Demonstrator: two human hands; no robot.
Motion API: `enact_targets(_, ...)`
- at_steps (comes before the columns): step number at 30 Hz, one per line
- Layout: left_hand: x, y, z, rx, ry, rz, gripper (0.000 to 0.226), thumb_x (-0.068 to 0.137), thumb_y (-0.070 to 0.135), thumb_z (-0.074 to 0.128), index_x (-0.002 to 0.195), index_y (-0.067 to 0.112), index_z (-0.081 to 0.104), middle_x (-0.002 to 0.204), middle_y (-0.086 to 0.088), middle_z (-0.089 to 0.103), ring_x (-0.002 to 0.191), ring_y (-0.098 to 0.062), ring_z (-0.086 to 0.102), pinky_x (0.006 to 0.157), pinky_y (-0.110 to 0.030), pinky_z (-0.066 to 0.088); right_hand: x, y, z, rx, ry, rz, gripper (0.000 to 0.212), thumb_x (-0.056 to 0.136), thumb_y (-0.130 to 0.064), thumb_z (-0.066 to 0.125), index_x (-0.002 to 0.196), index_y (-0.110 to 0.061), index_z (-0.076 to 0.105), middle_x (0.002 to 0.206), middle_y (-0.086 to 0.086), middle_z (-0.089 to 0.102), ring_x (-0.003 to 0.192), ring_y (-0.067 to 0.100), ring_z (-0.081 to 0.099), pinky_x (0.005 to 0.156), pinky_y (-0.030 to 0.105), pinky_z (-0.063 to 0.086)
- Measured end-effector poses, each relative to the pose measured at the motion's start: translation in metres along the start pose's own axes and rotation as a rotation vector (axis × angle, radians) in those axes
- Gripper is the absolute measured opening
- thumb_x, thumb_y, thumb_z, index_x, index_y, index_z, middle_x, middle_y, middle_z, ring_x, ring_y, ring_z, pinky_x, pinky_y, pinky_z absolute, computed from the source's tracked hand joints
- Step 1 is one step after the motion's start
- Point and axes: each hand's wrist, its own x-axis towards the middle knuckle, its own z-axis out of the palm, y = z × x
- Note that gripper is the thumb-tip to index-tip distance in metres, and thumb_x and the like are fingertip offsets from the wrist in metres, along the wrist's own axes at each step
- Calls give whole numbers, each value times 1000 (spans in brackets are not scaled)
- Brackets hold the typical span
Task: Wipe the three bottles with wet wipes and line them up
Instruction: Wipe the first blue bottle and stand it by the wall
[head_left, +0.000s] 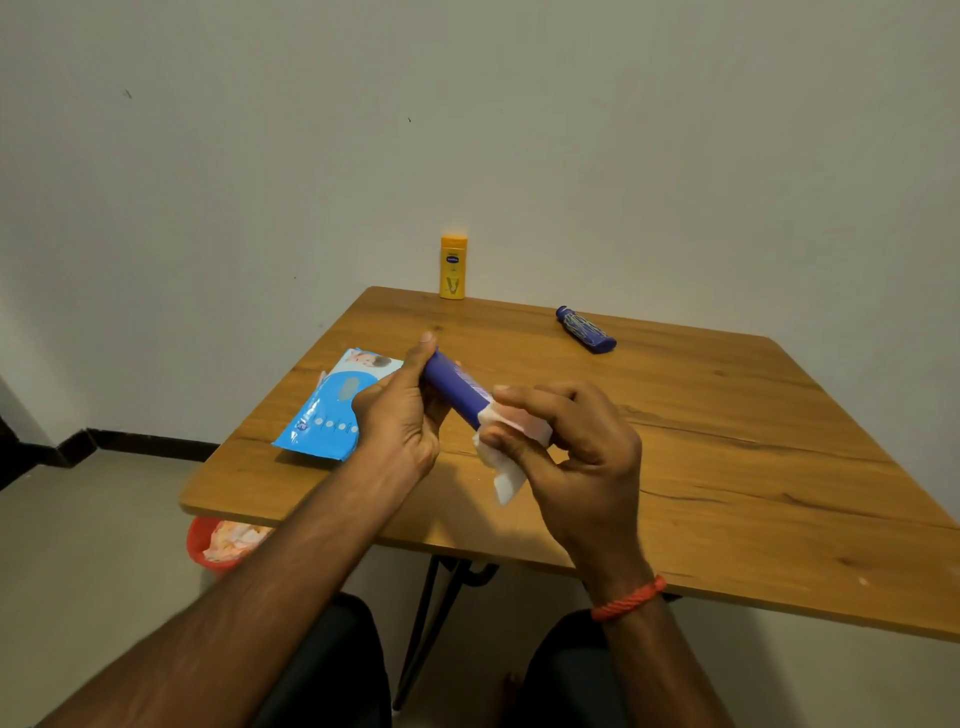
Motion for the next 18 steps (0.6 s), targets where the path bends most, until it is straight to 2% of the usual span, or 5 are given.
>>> enact_targets(3, -5, -3, 2, 46, 1, 25, 65, 65, 24, 89, 118, 12, 53, 111, -15, 69, 96, -27, 73, 83, -48, 61, -1, -2, 9, -99, -6, -30, 25, 86, -29, 72, 106, -15, 74, 95, 4, 64, 89, 9, 58, 73, 15, 45)
enact_targets(8, -7, 5, 3, 6, -51, 47, 47, 69, 16, 87, 103, 13, 56, 112, -16, 68, 99, -27, 72, 70, -38, 63, -17, 16, 3, -79, 69, 35, 22, 85, -25, 74, 101, -11, 76, 96, 6, 66, 92, 15, 62, 74, 24, 51)
enact_targets(13, -6, 7, 3, -3, -40, 25, 46, 72, 13, 86, 103, 15, 53, 108, -15, 68, 100, -26, 72, 79, -45, 63, -38, 30, -5, 57, 100, 105, 29, 75, -13, 81, 102, -7, 72, 102, 6, 68, 101, 20, 64, 82, 33, 54)
enact_targets(15, -7, 6, 4, -14, -46, -7, 49, 71, 12, 86, 106, 15, 52, 107, -14, 68, 100, -26, 72, 78, -46, 63, -37, 32, -3, 125, 109, 153, 30, 74, -13, 81, 101, -10, 71, 103, 5, 68, 102, 22, 64, 83, 31, 54)
enact_targets(18, -6, 2, 3, -35, -46, -45, 59, 70, 13, 85, 117, 14, 49, 104, -13, 68, 98, -27, 72, 76, -46, 63, -33, 34, 2, 398, 148, 346, 29, 72, -11, 80, 99, -11, 68, 101, -1, 68, 103, 20, 64, 82, 24, 55)
